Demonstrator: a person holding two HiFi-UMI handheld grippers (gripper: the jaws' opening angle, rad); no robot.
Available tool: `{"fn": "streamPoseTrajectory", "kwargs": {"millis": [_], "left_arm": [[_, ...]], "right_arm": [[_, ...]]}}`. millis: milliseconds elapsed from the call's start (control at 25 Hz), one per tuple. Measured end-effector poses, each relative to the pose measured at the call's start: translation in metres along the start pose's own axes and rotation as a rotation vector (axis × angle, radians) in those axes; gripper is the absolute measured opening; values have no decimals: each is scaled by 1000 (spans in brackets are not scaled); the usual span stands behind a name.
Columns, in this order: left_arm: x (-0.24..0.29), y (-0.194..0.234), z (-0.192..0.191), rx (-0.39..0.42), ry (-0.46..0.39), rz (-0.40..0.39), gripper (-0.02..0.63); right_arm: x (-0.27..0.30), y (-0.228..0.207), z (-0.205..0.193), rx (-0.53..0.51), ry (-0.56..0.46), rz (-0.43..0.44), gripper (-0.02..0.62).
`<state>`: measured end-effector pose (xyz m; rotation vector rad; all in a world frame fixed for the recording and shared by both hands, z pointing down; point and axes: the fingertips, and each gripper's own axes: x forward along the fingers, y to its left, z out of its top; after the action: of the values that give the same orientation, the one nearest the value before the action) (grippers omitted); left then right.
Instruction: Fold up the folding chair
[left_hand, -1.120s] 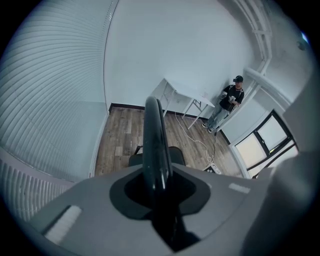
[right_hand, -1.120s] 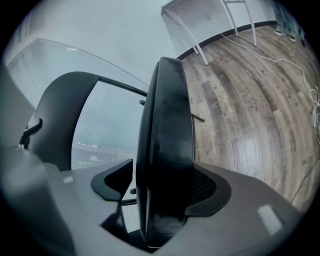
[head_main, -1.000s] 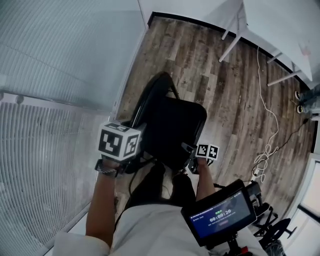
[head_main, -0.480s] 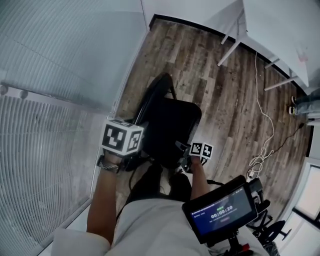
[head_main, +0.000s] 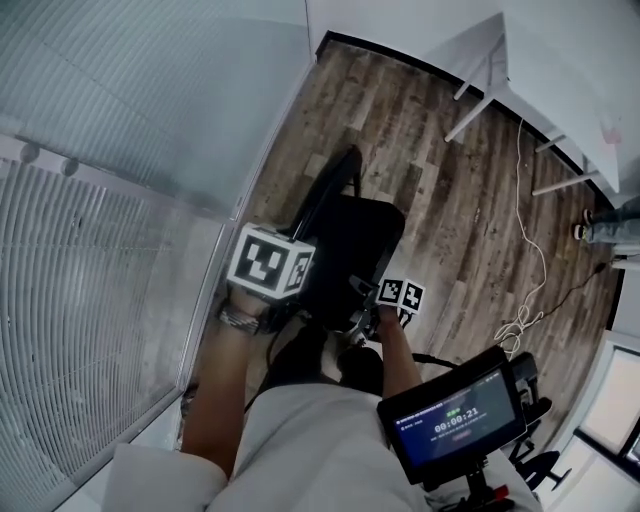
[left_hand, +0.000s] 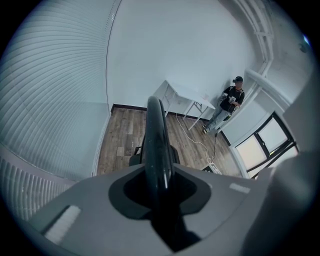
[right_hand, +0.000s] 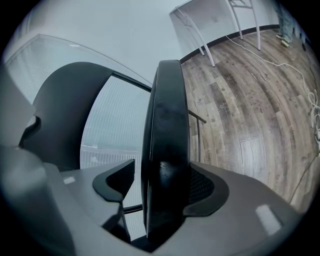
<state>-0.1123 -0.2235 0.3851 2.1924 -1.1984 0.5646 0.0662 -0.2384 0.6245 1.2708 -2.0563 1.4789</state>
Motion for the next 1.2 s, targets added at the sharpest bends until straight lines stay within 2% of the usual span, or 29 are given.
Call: {"fn": "streamPoseTrajectory", "kwargs": {"millis": [480, 840, 1200], "left_arm": [[-14, 18, 7, -3, 0, 5, 67], [-21, 21, 10, 8, 4, 34, 67], [-27, 28, 12, 11, 4, 37, 67]], "right_arm": [[12, 48, 2, 8, 23, -1, 307], [23, 94, 1, -1, 54, 69, 307], [30, 109, 0, -2, 70, 53, 307]]}}
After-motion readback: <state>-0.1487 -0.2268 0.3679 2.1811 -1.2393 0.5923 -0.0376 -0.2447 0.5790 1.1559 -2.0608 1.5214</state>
